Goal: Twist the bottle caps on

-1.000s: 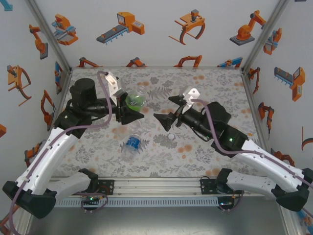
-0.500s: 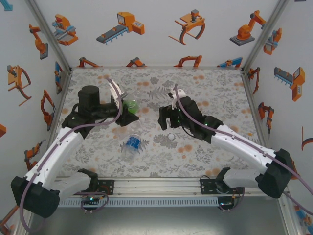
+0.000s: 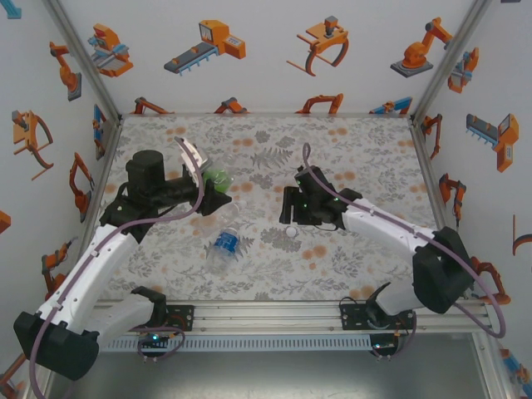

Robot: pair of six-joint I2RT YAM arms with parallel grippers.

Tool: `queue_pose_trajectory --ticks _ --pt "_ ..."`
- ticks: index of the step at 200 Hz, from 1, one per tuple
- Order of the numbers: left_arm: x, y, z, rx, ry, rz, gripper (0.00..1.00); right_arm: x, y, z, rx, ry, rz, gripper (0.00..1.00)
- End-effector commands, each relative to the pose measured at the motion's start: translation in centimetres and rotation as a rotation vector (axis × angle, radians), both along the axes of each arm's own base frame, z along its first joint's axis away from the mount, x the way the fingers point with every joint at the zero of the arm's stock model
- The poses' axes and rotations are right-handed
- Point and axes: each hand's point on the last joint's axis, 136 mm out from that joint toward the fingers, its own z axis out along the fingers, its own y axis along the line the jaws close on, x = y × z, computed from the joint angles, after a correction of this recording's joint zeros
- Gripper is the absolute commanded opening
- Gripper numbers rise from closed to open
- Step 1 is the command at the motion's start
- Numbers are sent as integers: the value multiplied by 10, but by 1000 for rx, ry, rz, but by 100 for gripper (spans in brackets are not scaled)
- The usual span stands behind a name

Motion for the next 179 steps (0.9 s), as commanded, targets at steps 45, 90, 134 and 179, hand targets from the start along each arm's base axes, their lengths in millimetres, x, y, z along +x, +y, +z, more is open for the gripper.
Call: queue_pose_trajectory --ticks 45,90,134,179 --pt "-24 -9 13 -55 -77 -155 0 -6 0 -28 -77 123 34 58" --pt "-19 -8 12 -59 -73 -125 0 -4 0 -35 -102 136 32 58" --pt "-12 -4 11 -42 -81 -67 0 1 3 -40 -118 149 31 55" --pt "-12 -3 11 -39 -87 -61 0 6 4 -39 -140 153 17 54"
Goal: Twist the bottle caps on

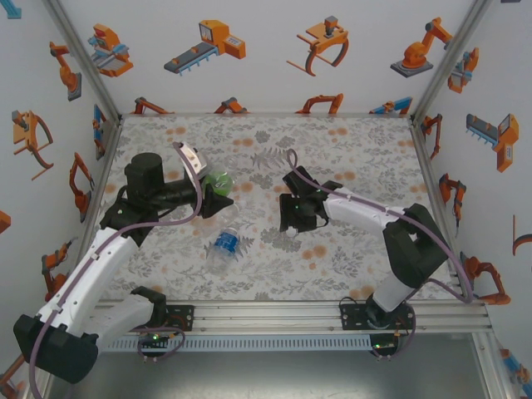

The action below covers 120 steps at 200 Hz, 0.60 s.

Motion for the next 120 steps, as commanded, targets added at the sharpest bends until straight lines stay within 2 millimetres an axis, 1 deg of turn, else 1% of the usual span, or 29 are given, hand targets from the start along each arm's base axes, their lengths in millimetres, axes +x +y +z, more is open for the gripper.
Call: queue_pose_trajectory --ticks 1,48,94,120 --pt "-2 2 6 -12 -34 3 0 7 -1 7 -22 -12 -7 54" --pt "2 3 4 1 -29 26 0 11 -4 2 -58 -2 -34 52" --pt "3 3 3 11 -26 33 0 9 -1 -4 -81 12 -20 51" --pt "2 3 3 12 -27 33 0 10 1 -3 -90 8 -14 50"
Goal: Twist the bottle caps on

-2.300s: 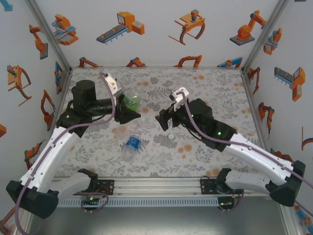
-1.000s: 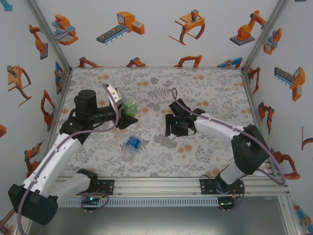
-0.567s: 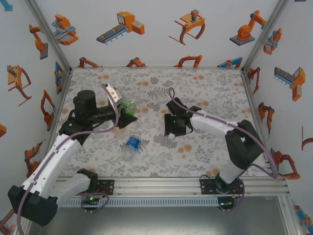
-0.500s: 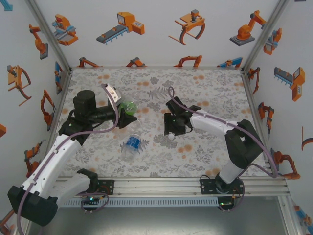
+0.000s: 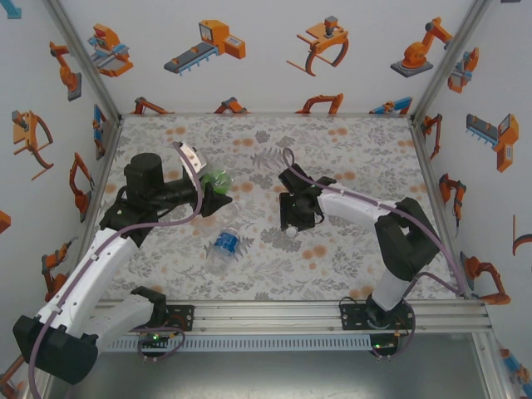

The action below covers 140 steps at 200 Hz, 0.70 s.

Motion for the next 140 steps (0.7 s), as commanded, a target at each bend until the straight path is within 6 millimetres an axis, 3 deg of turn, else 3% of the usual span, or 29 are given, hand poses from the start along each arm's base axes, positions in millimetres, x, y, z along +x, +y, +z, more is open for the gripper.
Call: queue_pose_trajectory --ticks 1,92,140 --pt "-3 -1 3 0 -17 -10 0 3 3 6 -25 -13 0 50" --pt "-4 -1 1 9 -14 -12 0 6 8 3 -39 -13 13 50" --pt "-4 -2 1 10 -13 -12 0 25 20 10 -47 -38 42 50"
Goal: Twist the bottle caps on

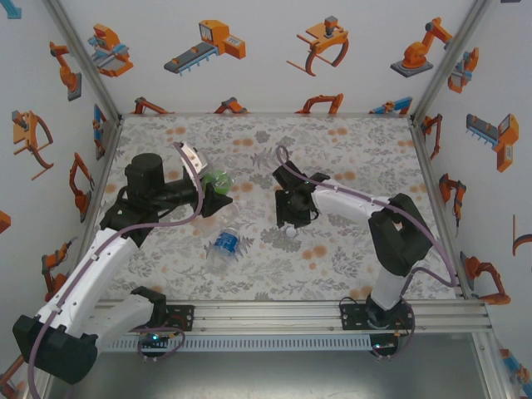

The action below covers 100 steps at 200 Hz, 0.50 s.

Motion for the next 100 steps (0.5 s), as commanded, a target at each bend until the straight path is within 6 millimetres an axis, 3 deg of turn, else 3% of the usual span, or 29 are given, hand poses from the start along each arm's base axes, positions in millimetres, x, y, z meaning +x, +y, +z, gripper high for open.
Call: queue_pose_trajectory --ticks 1,65,100 --pt "-3 0 2 7 -15 -10 0 14 8 7 -23 -28 27 50" --pt "-1 1 -1 22 -17 1 0 59 30 14 -30 -39 61 49" --pt "0 1 -2 27 -13 3 0 73 38 13 -43 -35 81 49"
